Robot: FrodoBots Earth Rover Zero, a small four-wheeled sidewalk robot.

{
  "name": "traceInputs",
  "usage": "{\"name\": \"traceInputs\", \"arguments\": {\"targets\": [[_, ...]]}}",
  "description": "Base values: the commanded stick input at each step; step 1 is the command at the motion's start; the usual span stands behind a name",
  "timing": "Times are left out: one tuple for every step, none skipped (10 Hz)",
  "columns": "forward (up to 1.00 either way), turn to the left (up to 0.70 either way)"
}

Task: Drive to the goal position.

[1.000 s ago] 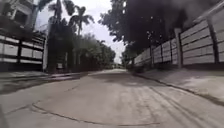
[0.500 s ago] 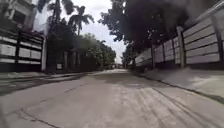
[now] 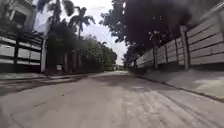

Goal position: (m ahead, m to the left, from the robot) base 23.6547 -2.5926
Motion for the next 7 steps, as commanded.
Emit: {"name": "traceInputs", "arguments": {"targets": [[0.5, -0.5], [0.5, -0.43], [0.5, -0.21], [0.5, 0.0], [0.5, 0.0], [0.5, 0.0], [0.5, 0.0]]}}
